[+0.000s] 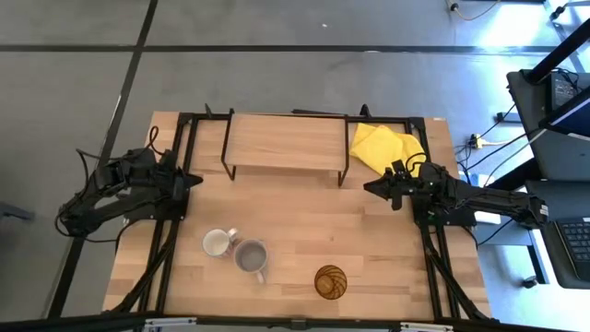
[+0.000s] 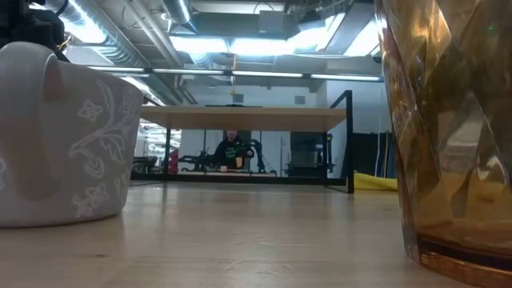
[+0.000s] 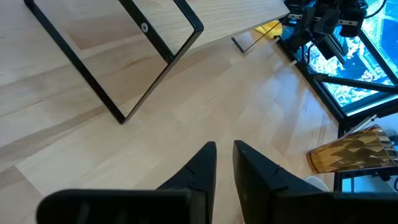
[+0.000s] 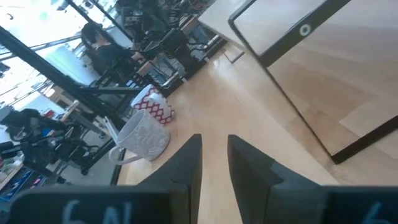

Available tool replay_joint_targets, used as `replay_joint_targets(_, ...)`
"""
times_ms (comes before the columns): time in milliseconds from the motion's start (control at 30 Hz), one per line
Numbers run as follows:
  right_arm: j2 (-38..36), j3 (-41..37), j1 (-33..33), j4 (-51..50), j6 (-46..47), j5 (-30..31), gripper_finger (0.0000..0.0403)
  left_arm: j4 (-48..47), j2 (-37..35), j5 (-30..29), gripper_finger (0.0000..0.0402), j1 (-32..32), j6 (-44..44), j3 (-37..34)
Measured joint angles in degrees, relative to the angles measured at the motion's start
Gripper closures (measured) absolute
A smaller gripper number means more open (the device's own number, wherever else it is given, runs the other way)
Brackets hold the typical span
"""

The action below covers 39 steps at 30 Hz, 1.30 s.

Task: Stack small to large cups/mugs on shelf
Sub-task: Put the gray mug on the shelf

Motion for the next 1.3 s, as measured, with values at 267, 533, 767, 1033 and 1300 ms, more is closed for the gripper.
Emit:
replay_joint_targets(267, 0.0, 0.0, 0.0, 0.42, 0.0, 2.74, 0.0325, 0.0, -0.01, 0.01, 0.0353, -0.02, -0.02, 0.0)
replay_joint_targets(533, -0.01, 0.02, 0.0, 3.44, 0.36, 8.93, 0.0325, 0.0, 0.0, 0.01, 0.0353, -0.02, 0.0, -0.01)
replay_joint_targets(767, -0.02, 0.02, 0.0, 6.05, -0.19, 13.92, 0.0325, -0.01, -0.01, 0.01, 0.0353, -0.01, 0.0, -0.02)
replay_joint_targets(1033, -0.02, 0.02, 0.0, 6.28, -0.16, 15.81, 0.0324, -0.01, 0.0, -0.01, 0.0353, 0.0, 0.01, 0.0)
replay_joint_targets(1300, -0.02, 0.02, 0.0, 6.1, -0.07, 15.29, 0.0324, -0.01, 0.0, 0.01, 0.0353, -0.02, 0.01, -0.02)
